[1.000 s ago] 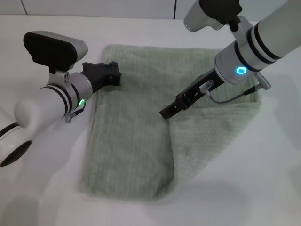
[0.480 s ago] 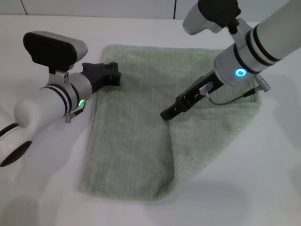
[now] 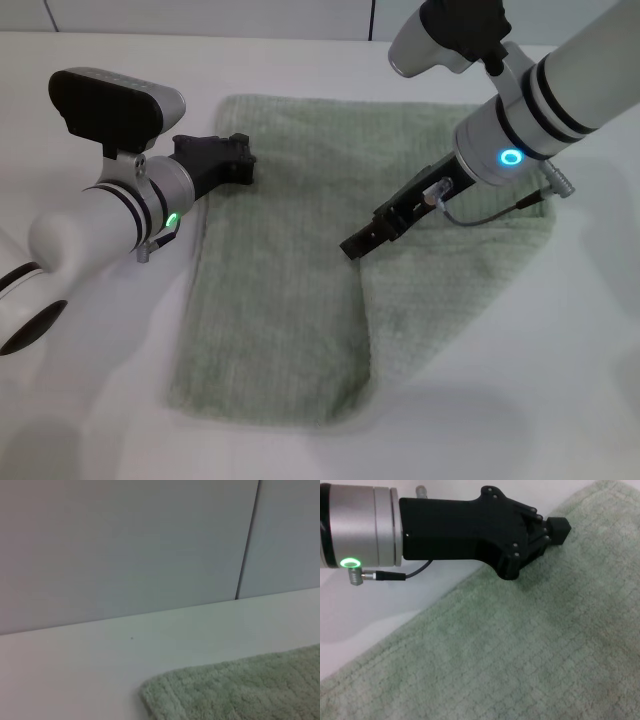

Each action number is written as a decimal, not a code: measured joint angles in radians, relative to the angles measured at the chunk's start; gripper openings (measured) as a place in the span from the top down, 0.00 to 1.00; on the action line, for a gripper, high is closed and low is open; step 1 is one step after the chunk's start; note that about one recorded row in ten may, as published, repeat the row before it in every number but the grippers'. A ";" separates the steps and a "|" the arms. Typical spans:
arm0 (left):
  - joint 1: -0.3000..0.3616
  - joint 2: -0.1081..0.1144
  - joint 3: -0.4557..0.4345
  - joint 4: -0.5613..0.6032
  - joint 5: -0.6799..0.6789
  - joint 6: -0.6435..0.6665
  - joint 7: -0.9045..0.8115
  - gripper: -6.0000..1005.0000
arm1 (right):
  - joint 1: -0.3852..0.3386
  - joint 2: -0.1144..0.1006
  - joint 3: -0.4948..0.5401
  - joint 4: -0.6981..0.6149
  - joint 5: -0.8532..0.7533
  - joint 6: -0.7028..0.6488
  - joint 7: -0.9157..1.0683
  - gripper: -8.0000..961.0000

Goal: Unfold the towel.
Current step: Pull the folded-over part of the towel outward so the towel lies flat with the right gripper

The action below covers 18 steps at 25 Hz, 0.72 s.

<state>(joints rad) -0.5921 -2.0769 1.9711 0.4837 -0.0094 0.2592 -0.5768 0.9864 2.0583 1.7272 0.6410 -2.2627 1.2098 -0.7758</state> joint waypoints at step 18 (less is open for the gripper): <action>0.006 0.000 0.010 0.007 -0.003 0.000 0.000 1.00 | 0.003 0.009 -0.023 -0.013 -0.024 -0.029 0.018 0.21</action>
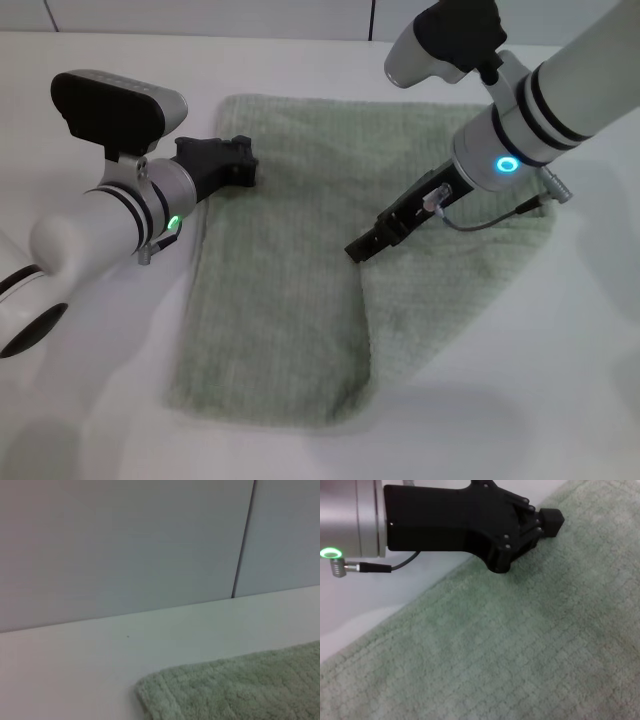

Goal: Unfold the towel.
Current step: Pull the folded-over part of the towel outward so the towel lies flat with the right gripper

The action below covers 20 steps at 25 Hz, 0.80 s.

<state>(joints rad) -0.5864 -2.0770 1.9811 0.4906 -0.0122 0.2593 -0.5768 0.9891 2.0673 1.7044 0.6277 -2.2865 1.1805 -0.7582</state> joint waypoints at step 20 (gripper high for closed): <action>0.010 0.000 0.002 0.008 -0.005 0.000 0.000 1.00 | 0.012 0.005 -0.022 -0.014 -0.001 -0.020 0.004 0.61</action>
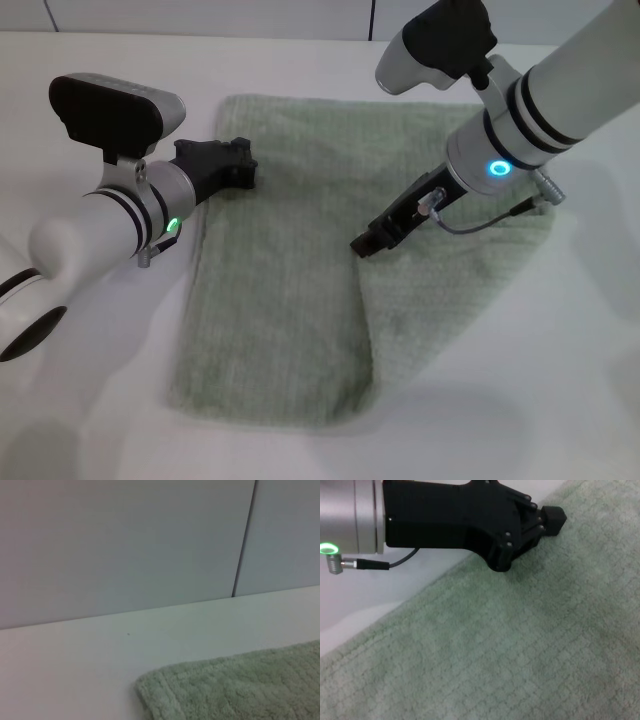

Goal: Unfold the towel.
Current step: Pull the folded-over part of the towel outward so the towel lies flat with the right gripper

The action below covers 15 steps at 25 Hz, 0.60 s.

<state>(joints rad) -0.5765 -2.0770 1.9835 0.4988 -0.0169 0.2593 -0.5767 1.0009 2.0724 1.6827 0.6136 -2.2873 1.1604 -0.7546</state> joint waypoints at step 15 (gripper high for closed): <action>0.000 0.000 0.000 0.004 0.000 0.000 0.000 1.00 | 0.009 -0.001 -0.006 -0.002 -0.011 -0.005 0.022 0.79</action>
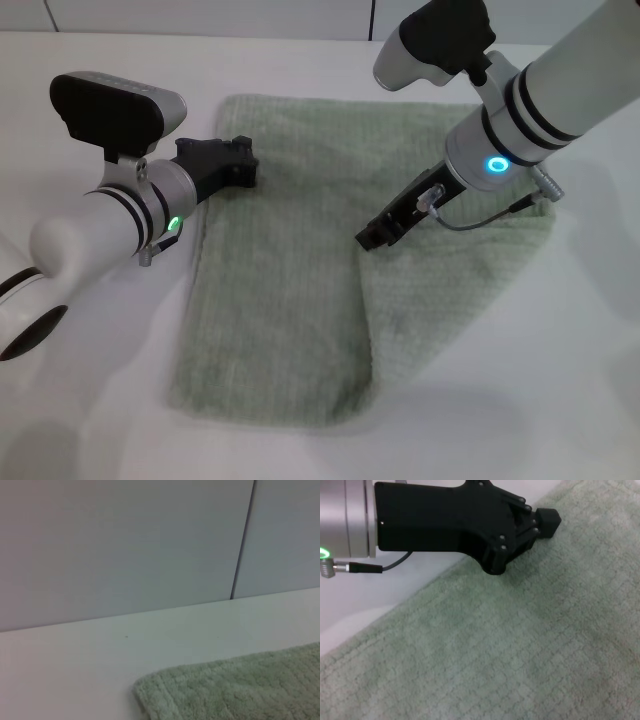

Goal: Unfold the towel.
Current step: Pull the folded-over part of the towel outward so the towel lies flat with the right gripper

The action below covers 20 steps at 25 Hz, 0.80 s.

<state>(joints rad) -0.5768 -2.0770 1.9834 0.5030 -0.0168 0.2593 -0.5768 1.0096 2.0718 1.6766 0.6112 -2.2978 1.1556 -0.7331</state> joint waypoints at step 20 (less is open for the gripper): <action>0.002 0.000 0.000 0.000 0.000 0.000 0.000 1.00 | -0.006 0.001 0.000 0.001 0.000 -0.016 -0.006 0.93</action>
<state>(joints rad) -0.5751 -2.0770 1.9834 0.5032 -0.0168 0.2593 -0.5768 1.0035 2.0725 1.6766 0.6123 -2.2980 1.1395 -0.7395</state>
